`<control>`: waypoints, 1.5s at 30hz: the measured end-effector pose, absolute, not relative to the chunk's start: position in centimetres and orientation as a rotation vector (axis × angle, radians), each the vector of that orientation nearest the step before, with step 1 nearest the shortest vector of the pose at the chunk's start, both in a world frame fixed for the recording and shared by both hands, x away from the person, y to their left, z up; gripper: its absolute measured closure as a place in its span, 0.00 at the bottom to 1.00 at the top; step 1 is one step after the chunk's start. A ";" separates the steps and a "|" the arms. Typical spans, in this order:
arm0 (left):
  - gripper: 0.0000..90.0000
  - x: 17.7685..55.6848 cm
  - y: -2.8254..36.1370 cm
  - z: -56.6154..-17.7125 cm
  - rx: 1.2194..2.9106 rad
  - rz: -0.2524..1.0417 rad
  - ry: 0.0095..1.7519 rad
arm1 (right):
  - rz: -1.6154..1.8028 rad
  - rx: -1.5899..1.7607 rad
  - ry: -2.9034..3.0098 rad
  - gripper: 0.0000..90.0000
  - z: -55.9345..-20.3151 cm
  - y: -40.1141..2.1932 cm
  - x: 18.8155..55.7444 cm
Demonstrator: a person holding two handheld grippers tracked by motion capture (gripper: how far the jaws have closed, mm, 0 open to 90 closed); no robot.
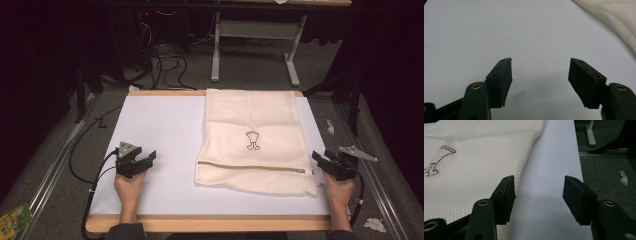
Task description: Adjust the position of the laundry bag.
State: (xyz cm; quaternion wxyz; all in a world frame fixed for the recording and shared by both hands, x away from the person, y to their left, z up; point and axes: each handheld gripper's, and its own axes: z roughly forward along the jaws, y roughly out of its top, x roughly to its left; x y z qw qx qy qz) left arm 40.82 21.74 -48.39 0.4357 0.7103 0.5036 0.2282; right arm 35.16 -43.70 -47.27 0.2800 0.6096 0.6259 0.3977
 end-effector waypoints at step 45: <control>0.41 41.9 15.4 -45.9 1.891 0.448 1.117 | 1.064 1.644 1.701 0.55 -46.4 -43.5 35.0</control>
